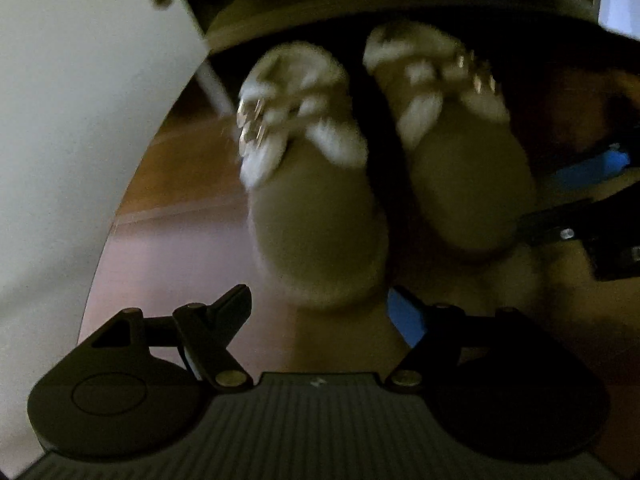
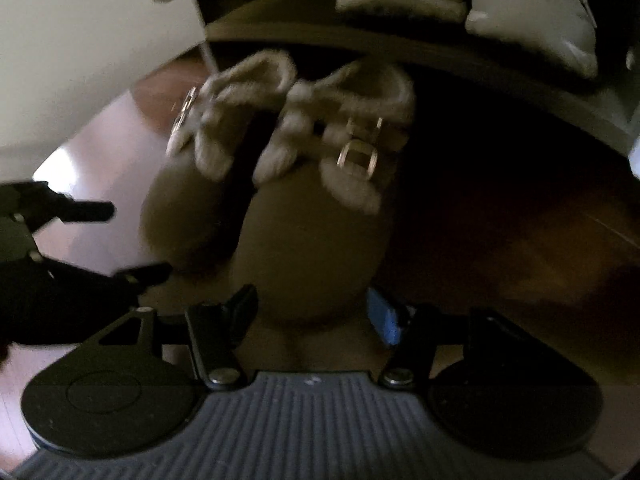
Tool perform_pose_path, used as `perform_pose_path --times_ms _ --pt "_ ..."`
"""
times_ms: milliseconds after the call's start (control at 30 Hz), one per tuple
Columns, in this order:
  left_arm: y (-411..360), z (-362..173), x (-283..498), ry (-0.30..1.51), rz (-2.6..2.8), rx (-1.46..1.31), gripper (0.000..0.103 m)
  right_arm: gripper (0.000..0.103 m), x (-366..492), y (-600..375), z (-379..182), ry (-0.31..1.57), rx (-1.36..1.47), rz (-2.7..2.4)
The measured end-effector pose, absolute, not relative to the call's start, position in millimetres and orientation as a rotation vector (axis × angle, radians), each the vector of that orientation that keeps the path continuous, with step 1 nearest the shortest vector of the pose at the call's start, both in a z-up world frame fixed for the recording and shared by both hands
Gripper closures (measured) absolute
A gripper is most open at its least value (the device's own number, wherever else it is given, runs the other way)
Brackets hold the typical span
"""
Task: Organize scattered shoes
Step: 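Carry the sandal pair under the lowest shelf and lower it to the floor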
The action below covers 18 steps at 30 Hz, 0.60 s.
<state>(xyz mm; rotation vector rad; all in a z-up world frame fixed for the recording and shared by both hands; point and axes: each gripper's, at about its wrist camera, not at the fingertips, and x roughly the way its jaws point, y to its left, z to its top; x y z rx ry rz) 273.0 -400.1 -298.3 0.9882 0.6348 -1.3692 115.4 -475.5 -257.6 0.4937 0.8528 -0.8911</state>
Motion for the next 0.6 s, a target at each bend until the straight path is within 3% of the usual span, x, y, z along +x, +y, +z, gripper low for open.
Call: perform_pose_path --times_ms 67,600 --pt "-405 -303 272 0.65 -1.377 1.006 0.041 0.084 126 -468 -268 0.909 0.473 -0.89" --pt "-458 -307 263 0.59 -1.436 1.01 0.043 0.085 129 -505 -270 0.876 0.542 -0.961"
